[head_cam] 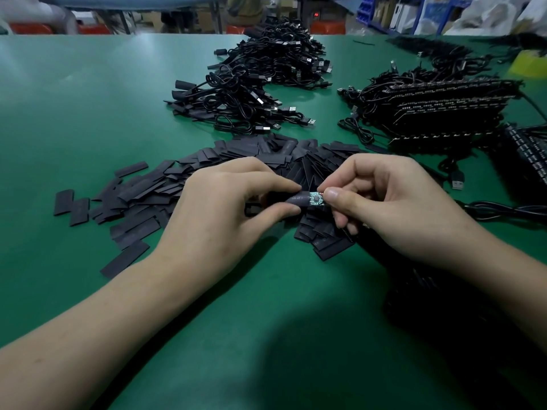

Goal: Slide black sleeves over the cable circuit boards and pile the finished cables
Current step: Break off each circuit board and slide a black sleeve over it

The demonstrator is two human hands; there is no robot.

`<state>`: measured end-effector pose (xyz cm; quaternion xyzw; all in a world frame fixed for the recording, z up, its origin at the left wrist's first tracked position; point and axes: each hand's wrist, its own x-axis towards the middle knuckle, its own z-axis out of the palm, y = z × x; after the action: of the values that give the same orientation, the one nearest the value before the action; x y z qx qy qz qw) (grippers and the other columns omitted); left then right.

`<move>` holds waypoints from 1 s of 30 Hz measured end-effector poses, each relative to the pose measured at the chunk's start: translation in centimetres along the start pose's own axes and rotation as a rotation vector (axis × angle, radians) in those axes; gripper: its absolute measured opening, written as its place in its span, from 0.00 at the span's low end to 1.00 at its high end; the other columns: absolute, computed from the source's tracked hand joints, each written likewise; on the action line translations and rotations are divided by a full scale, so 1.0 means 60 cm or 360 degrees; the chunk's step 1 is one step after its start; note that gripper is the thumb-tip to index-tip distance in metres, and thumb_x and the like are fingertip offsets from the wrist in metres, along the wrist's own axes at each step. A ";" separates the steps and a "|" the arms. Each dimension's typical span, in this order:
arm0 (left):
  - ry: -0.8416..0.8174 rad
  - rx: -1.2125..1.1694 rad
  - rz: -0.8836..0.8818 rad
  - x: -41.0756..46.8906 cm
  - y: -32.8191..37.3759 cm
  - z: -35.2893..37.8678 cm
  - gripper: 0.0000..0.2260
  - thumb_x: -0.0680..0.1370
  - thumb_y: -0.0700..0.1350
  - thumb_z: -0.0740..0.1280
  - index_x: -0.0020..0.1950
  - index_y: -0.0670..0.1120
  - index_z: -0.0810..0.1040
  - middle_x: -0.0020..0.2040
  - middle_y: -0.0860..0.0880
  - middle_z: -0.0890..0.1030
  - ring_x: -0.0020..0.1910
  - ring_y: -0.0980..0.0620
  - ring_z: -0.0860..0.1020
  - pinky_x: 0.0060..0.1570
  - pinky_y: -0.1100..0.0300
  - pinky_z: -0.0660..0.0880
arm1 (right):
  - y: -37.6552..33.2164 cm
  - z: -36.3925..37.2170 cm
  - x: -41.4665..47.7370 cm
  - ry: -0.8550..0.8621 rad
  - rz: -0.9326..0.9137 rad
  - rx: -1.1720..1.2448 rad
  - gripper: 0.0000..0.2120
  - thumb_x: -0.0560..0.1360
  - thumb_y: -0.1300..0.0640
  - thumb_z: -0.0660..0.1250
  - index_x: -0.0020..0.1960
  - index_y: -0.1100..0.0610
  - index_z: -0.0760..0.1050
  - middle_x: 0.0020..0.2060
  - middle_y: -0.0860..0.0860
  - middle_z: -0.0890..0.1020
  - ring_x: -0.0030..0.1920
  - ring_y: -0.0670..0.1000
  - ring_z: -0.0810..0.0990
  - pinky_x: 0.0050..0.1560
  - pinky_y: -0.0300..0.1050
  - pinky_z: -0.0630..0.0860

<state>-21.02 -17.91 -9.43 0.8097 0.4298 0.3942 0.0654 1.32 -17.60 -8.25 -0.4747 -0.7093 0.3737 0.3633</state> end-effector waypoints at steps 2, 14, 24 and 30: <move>-0.0027 0.0002 0.0052 0.000 0.001 0.000 0.11 0.74 0.52 0.77 0.54 0.52 0.87 0.46 0.56 0.83 0.41 0.58 0.79 0.46 0.57 0.78 | -0.001 0.000 -0.001 -0.0018 0.0017 0.0053 0.03 0.79 0.59 0.69 0.47 0.55 0.81 0.30 0.51 0.83 0.29 0.46 0.78 0.32 0.35 0.74; 0.0037 -0.0237 -0.0152 0.004 0.004 0.002 0.08 0.73 0.47 0.78 0.52 0.52 0.87 0.44 0.56 0.84 0.42 0.59 0.80 0.44 0.68 0.76 | -0.004 -0.008 -0.008 0.0132 -0.0387 -0.0341 0.05 0.75 0.51 0.73 0.49 0.48 0.79 0.40 0.46 0.85 0.41 0.50 0.84 0.45 0.53 0.79; 0.0028 -0.0533 -0.0272 0.006 0.013 0.001 0.08 0.73 0.46 0.77 0.51 0.49 0.87 0.45 0.53 0.85 0.44 0.58 0.83 0.47 0.68 0.76 | -0.006 -0.019 -0.012 0.0309 -0.0810 -0.0703 0.02 0.76 0.57 0.74 0.48 0.52 0.85 0.38 0.45 0.85 0.36 0.47 0.82 0.39 0.45 0.77; 0.0038 -0.0679 -0.0293 0.004 0.015 0.004 0.08 0.73 0.48 0.75 0.50 0.47 0.87 0.44 0.51 0.86 0.45 0.52 0.84 0.49 0.61 0.79 | -0.006 -0.022 -0.011 0.0324 -0.0940 -0.0815 0.04 0.77 0.57 0.74 0.50 0.55 0.86 0.43 0.45 0.86 0.43 0.42 0.82 0.47 0.36 0.78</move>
<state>-20.18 -18.23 -9.08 0.7302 0.4096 0.4779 0.2656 2.50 -18.07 -7.47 -0.3601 -0.8457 0.0155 0.3935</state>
